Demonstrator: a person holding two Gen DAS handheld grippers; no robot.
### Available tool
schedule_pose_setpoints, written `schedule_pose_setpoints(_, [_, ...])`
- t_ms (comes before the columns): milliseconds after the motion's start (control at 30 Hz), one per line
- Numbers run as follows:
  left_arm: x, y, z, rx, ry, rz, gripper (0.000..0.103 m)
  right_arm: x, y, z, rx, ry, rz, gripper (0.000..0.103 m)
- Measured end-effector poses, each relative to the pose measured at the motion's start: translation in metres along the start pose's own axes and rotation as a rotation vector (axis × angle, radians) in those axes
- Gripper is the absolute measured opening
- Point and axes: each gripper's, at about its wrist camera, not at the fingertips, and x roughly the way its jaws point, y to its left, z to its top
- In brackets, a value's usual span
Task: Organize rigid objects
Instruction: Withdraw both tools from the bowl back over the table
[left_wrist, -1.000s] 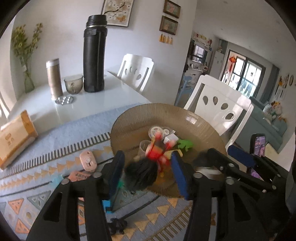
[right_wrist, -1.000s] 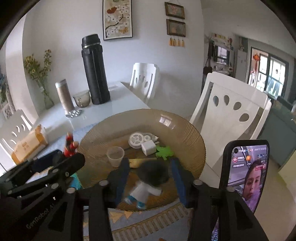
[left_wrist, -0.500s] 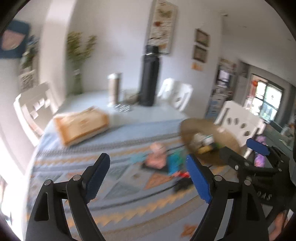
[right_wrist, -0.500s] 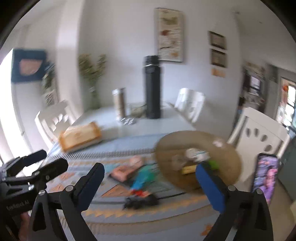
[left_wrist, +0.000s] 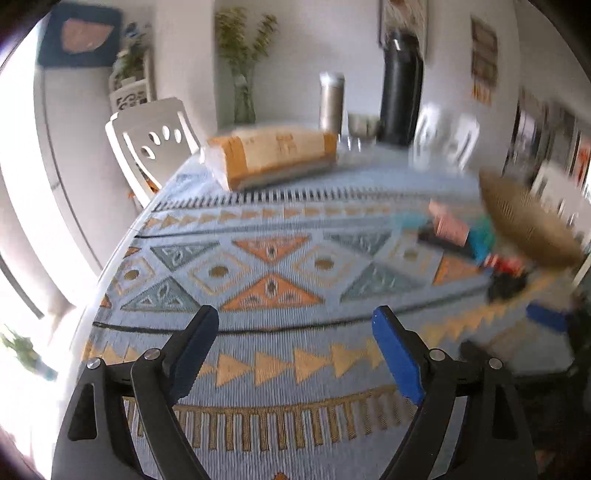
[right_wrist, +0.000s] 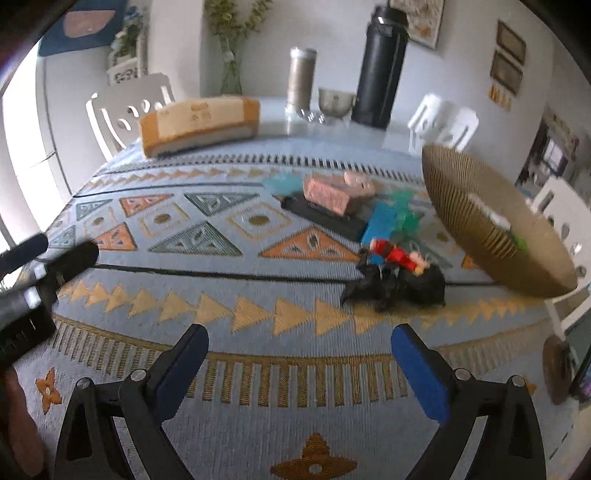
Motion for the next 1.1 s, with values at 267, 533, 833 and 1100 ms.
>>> schedule_pose_setpoints(267, [0.01, 0.002, -0.003, 0.019, 0.071, 0.003, 0.085, 0.016, -0.019, 0.005, 0.11, 0.084, 0.053, 0.099])
schedule_pose_setpoints(533, [0.016, 0.01, -0.003, -0.029, 0.115, -0.017, 0.085, 0.017, -0.025, 0.004, 0.139, 0.089, 0.057, 0.099])
schedule_pose_setpoints(833, [0.015, 0.002, -0.004, 0.016, 0.107, 0.008, 0.085, 0.017, -0.025, 0.004, 0.142, 0.091, 0.06, 0.101])
schedule_pose_setpoints(1100, [0.015, 0.003, -0.004, 0.023, 0.103, 0.005, 0.085, 0.004, -0.039, 0.004, 0.201, 0.031, 0.063, 0.101])
